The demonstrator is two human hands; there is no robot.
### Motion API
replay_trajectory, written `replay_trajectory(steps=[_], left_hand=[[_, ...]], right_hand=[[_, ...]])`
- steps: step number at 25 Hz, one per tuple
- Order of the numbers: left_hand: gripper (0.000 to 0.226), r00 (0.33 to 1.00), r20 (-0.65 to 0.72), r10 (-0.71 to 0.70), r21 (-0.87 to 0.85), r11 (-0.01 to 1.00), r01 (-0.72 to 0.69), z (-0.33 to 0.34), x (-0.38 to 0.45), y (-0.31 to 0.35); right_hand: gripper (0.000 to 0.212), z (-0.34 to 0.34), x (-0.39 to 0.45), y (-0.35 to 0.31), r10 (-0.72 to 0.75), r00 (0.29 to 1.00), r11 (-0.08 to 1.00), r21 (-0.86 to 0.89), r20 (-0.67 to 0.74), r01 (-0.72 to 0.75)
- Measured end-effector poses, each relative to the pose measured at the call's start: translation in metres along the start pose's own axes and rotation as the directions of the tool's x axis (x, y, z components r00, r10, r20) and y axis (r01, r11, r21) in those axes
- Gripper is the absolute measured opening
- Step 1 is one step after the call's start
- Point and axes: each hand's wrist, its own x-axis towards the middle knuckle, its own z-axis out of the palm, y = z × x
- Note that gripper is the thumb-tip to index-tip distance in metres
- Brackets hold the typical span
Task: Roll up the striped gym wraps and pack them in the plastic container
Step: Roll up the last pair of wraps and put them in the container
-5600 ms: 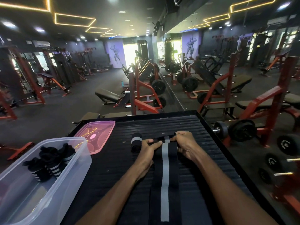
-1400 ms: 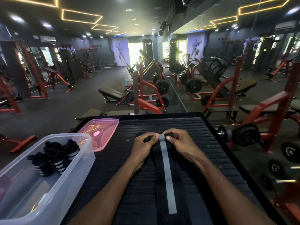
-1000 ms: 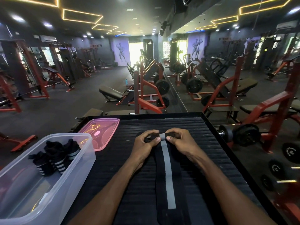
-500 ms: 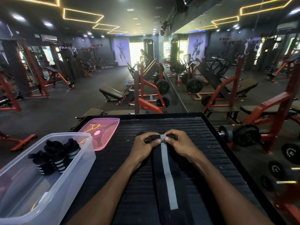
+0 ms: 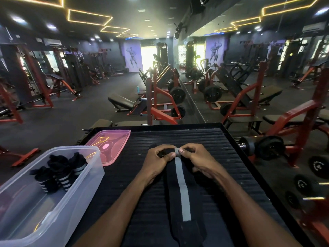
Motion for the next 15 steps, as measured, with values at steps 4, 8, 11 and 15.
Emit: replay_trajectory(steps=[4, 8, 11, 15], left_hand=[[0.021, 0.998, 0.026, -0.060, -0.088, 0.994, 0.063, -0.0001, -0.0004, -0.0026], [0.016, 0.995, 0.041, -0.086, -0.075, 0.993, 0.088, 0.0003, -0.0010, -0.0014], [0.017, 0.999, -0.001, -0.043, -0.030, 0.999, 0.043, 0.0001, -0.0006, 0.0005], [0.022, 1.000, 0.017, -0.008, -0.002, 1.000, 0.008, -0.0017, 0.0008, -0.0013]], right_hand=[[0.009, -0.0009, 0.0014, 0.0025, -0.186, 0.981, 0.982, 0.015, -0.054, 0.187], [0.020, -0.0023, 0.0012, 0.0025, -0.243, 0.968, 0.970, -0.003, -0.056, 0.243], [0.016, -0.0007, 0.0005, -0.0005, -0.120, 0.992, 0.988, 0.094, -0.033, 0.123], [0.019, -0.0008, 0.0001, 0.0015, -0.170, 0.985, 0.981, 0.096, -0.013, 0.170]])
